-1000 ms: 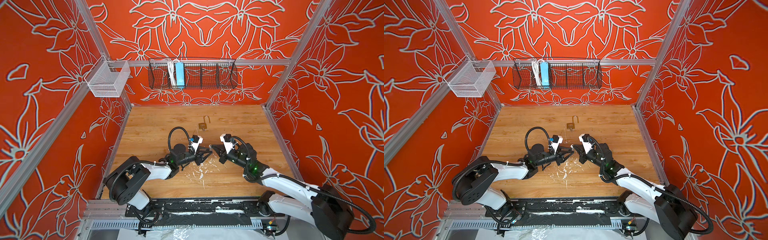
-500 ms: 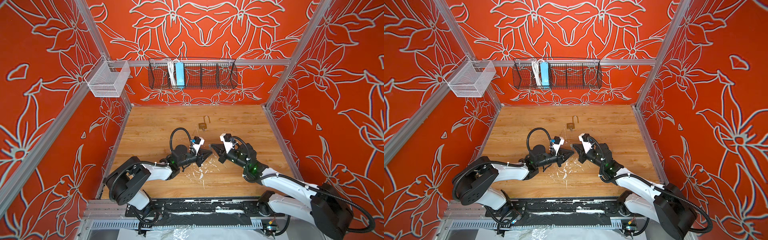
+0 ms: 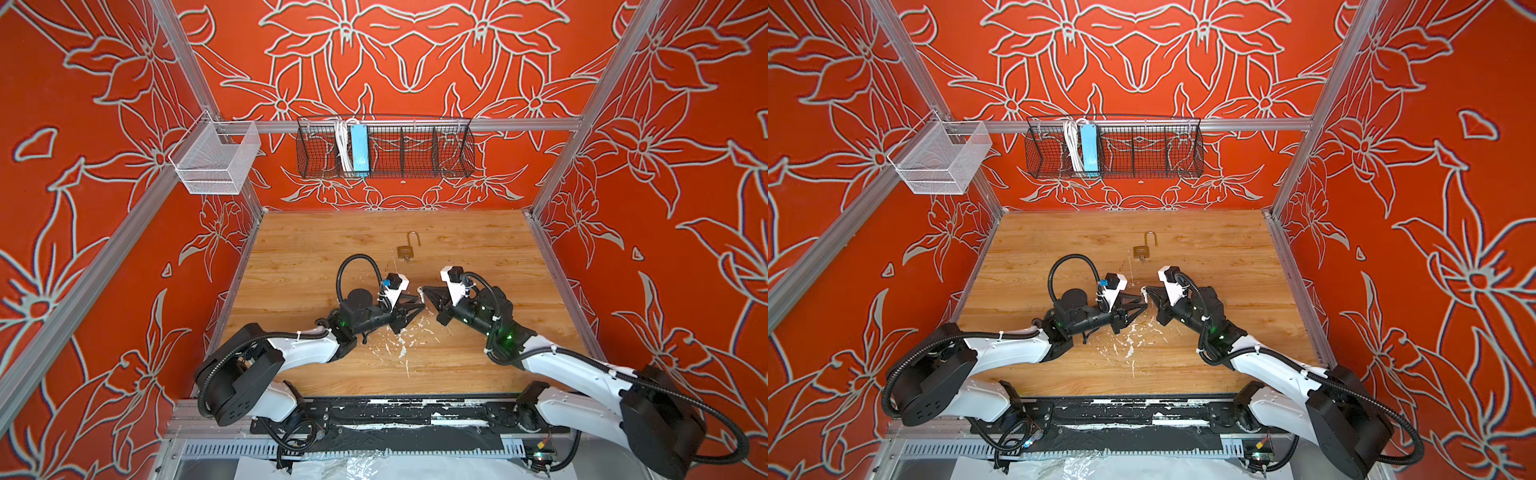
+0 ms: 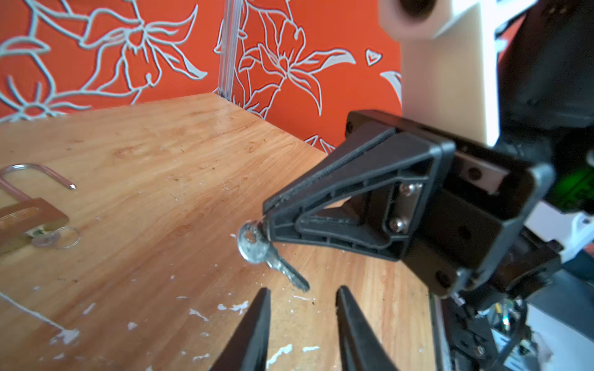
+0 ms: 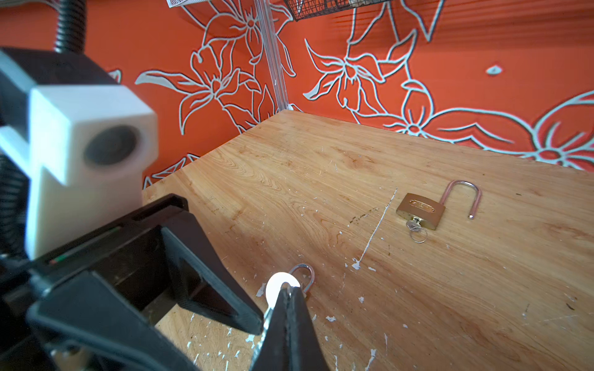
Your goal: Unlock with the key
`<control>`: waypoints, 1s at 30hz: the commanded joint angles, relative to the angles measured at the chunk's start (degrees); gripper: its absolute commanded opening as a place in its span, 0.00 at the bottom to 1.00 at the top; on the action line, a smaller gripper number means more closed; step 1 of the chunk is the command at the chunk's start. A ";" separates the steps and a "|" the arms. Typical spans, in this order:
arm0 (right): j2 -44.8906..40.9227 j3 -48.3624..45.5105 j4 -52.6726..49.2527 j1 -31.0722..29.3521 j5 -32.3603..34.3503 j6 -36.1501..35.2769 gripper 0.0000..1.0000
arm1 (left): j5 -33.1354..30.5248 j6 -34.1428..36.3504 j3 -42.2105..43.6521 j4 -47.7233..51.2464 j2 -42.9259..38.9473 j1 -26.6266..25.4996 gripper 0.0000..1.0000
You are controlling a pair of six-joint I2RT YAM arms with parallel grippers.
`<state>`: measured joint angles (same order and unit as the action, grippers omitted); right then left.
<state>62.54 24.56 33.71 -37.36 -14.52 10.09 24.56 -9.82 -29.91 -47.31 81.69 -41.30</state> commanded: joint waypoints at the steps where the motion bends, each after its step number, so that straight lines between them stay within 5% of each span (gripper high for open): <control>1: -1.07 -1.25 1.09 -0.47 2.46 0.38 0.00 | 5.79 1.64 -3.77 6.14 0.37 -0.32 0.45; 8: -1.07 -1.18 1.68 -0.51 0.46 0.46 0.00 | -5.81 -0.11 -2.27 4.61 1.35 -0.63 0.46; 18: -1.57 -2.06 3.44 -0.52 -1.41 0.44 0.00 | -3.10 -4.07 -1.91 -4.06 7.17 -0.63 0.47; 25: -1.30 -1.78 2.53 -0.52 -0.79 -0.48 0.00 | -1.89 -4.19 -1.82 -8.75 9.81 -0.63 0.01; 30: -3.03 -2.25 1.55 -0.52 1.49 -1.29 0.00 | -3.76 -2.10 -2.25 -4.21 7.58 -0.62 0.00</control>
<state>61.10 23.22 34.98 -37.36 -14.24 10.11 21.54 -13.54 -31.70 -51.99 90.76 -41.69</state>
